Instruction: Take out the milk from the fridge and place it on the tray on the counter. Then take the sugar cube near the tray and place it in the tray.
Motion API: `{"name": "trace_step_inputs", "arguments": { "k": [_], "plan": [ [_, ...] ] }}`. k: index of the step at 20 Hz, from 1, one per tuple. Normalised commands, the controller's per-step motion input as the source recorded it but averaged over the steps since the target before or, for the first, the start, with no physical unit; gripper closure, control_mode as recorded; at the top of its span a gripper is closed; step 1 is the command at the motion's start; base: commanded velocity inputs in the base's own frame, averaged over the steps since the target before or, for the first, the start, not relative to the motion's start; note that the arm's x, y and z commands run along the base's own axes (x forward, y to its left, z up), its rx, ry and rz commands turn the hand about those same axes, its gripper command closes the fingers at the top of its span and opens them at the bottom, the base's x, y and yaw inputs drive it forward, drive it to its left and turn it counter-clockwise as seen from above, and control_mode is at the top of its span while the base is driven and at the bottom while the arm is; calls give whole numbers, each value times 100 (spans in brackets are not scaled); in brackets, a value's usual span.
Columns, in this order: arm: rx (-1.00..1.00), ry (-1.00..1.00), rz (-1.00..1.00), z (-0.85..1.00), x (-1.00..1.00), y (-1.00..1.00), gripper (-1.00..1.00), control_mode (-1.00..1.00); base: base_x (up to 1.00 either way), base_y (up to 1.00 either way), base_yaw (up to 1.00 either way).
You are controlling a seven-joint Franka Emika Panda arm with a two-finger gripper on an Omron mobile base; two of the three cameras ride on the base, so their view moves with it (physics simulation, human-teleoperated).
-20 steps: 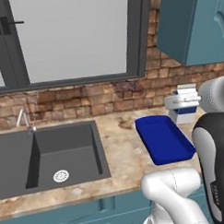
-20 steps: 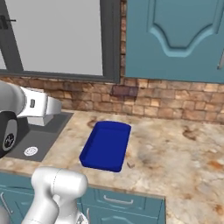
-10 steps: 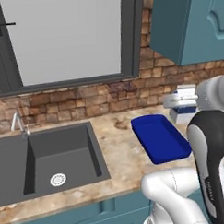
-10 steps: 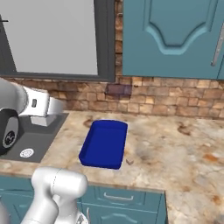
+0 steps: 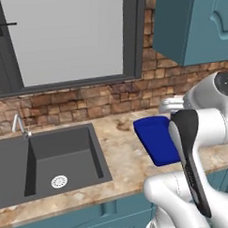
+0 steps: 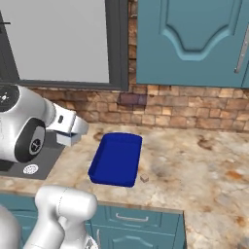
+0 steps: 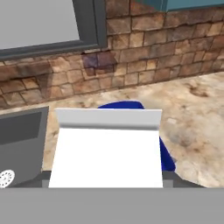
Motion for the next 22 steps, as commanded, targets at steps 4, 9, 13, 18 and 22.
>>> {"name": "trace_step_inputs", "arguments": {
  "k": [4,9,13,18,22],
  "plan": [
    [0,0,0,-45,68,-17,100,-100,0,0,0],
    [0,0,6,-38,64,-23,100,-100,0,0,0],
    [0,6,7,-41,56,-24,100,-100,0,0,0],
    [0,7,5,-35,44,-21,100,-100,0,0,0],
    [0,1,3,-28,24,-17,100,-100,0,0,0]
  ]
}}
